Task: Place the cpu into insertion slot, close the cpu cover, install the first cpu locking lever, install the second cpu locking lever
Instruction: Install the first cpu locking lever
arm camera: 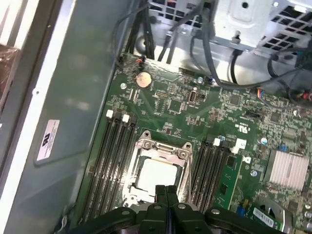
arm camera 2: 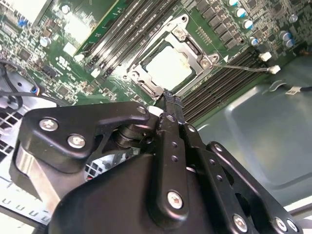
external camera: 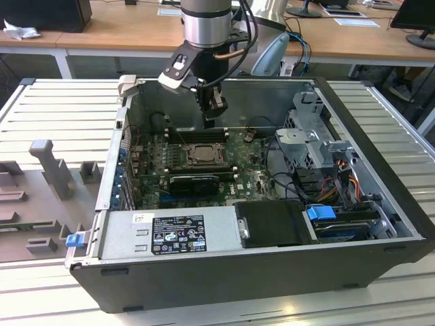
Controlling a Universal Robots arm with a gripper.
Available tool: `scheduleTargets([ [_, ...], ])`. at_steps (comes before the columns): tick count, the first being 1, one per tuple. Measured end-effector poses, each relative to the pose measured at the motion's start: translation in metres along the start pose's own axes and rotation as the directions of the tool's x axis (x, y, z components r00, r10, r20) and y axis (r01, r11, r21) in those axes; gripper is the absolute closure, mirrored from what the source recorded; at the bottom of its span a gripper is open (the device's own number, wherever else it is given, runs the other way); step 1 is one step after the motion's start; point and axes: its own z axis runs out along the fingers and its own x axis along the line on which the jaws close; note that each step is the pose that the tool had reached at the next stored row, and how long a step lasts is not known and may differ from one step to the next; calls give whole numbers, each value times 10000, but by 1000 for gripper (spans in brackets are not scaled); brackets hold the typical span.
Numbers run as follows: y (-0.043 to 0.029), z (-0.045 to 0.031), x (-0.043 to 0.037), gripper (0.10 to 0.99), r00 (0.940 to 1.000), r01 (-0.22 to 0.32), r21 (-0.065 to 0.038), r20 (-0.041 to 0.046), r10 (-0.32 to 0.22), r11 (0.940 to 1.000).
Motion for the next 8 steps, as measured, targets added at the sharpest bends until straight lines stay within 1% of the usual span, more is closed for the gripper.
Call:
scheduleTargets([
  [4,0,0,0,980,9991,416,-7,-26,-416,9991],
  [8,0,0,0,980,9968,798,-15,-49,-798,9968],
])
